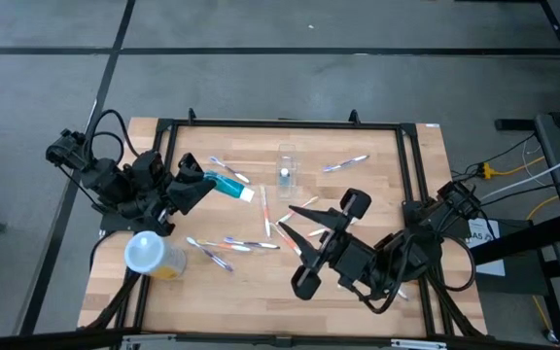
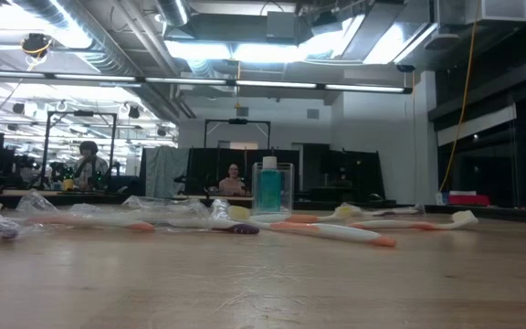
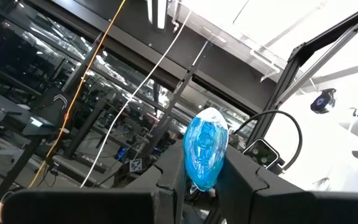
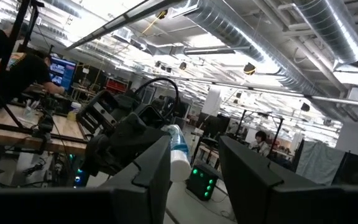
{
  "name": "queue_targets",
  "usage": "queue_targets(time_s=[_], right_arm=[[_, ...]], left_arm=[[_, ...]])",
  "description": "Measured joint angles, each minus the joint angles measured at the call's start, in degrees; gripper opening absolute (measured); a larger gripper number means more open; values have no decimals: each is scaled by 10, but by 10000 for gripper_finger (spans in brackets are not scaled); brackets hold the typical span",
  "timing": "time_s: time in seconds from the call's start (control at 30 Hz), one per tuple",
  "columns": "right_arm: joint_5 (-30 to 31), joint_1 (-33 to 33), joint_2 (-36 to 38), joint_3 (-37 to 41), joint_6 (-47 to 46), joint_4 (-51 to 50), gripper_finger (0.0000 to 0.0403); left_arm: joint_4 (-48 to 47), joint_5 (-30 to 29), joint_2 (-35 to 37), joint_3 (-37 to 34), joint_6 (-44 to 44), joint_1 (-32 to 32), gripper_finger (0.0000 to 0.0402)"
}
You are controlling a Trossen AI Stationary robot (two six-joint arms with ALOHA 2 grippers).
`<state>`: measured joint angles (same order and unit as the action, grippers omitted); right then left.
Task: Pick & Place toothbrushing station
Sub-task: Put the blue mouthwash into the transparent organizer
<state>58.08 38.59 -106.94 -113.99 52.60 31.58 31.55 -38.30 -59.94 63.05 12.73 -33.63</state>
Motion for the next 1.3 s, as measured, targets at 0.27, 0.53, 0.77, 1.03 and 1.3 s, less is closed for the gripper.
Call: queue_targets(time_s=[0.27, 0.53, 0.77, 1.03, 1.3], right_arm=[[-5, -29, 0, 0, -104, -65, 140], [-6, -46, 0, 0, -150, -63, 180], [-45, -56, 0, 0, -191, -63, 229], [-76, -71, 0, 0, -250, -89, 229], [-108, -87, 0, 0, -310, -111, 234]], left_arm=[[0, 0, 0, 0, 0, 0, 66], [4, 6, 0, 0, 0, 0, 66], [4, 7, 0, 0, 0, 0, 66], [4, 7, 1, 0, 0, 0, 66], [4, 7, 5, 0, 0, 0, 66]])
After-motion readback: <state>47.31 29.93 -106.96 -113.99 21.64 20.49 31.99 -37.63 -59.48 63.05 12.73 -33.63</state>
